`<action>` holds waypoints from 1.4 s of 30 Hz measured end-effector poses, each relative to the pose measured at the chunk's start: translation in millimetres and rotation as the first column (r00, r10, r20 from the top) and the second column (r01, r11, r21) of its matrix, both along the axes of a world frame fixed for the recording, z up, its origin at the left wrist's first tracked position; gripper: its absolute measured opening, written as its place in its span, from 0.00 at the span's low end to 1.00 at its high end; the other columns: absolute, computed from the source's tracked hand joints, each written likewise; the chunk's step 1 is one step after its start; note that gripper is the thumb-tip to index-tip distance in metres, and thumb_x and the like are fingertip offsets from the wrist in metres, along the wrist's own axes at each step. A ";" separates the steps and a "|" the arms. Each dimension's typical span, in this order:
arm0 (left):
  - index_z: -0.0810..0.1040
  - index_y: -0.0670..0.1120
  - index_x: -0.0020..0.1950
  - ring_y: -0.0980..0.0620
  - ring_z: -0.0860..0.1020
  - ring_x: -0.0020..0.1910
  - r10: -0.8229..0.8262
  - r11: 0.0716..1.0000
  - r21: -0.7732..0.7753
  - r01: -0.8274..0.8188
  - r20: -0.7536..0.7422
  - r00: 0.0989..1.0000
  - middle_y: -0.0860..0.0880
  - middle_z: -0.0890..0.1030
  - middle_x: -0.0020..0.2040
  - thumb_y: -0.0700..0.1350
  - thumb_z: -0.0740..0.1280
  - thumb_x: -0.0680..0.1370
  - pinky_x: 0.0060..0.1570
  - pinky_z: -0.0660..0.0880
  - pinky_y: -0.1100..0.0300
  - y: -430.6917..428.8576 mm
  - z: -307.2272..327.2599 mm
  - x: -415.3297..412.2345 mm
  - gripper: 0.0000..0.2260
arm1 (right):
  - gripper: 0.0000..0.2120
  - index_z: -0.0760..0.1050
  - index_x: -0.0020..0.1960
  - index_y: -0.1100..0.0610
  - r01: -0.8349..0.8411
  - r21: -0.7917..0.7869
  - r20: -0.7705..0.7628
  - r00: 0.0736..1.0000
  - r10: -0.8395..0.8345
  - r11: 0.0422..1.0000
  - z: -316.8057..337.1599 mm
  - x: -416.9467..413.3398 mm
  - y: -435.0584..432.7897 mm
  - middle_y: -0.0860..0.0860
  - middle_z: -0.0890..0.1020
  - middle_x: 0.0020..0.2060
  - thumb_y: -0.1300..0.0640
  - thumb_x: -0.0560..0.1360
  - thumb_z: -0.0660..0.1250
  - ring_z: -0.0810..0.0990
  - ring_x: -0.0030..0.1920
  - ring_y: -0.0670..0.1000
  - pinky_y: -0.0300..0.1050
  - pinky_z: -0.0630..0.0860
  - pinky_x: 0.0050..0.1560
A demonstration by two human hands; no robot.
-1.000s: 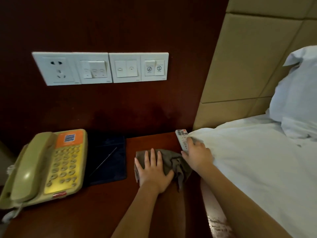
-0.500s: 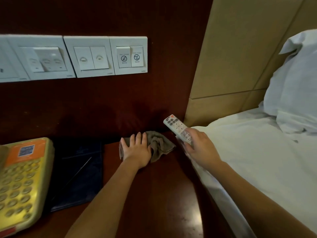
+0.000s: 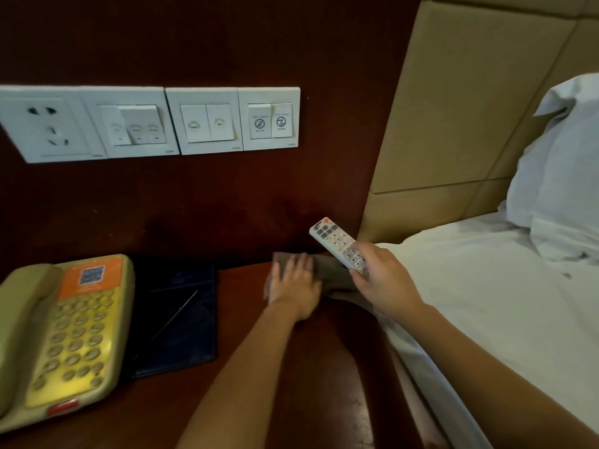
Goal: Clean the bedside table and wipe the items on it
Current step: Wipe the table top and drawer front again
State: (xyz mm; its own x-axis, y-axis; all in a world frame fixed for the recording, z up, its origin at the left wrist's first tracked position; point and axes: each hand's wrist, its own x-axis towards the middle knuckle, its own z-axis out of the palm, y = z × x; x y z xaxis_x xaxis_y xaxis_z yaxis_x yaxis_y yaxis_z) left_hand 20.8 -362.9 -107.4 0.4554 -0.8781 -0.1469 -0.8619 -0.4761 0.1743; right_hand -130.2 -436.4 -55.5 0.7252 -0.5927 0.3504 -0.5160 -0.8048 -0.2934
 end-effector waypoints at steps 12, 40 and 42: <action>0.40 0.47 0.78 0.44 0.37 0.76 0.085 0.993 0.085 -0.087 0.035 0.996 0.46 0.37 0.78 0.57 0.41 0.82 0.71 0.35 0.38 64.3 -0.3 -14.3 0.27 | 0.20 0.68 0.66 0.58 0.109 0.062 -0.071 0.992 -0.105 0.992 21.2 -21.2 4.9 0.56 0.77 0.63 0.56 0.76 0.66 0.76 0.59 0.56 0.46 0.74 0.51; 0.56 0.43 0.77 0.46 0.54 0.76 0.118 0.980 -0.177 -0.092 0.141 0.983 0.44 0.58 0.77 0.53 0.52 0.82 0.75 0.47 0.52 234.2 14.0 -12.7 0.25 | 0.21 0.64 0.68 0.57 0.180 0.264 -0.254 0.961 -0.112 0.947 -16.0 110.4 172.2 0.59 0.73 0.60 0.50 0.78 0.63 0.71 0.61 0.59 0.51 0.73 0.54; 0.46 0.42 0.78 0.45 0.46 0.78 0.179 0.984 -0.036 -0.175 0.153 0.972 0.42 0.47 0.79 0.57 0.47 0.82 0.75 0.44 0.50 243.2 7.7 -0.5 0.29 | 0.21 0.66 0.67 0.57 0.129 0.319 -0.226 0.972 -0.057 0.939 -19.5 119.4 177.7 0.59 0.73 0.60 0.50 0.78 0.63 0.71 0.61 0.59 0.51 0.74 0.55</action>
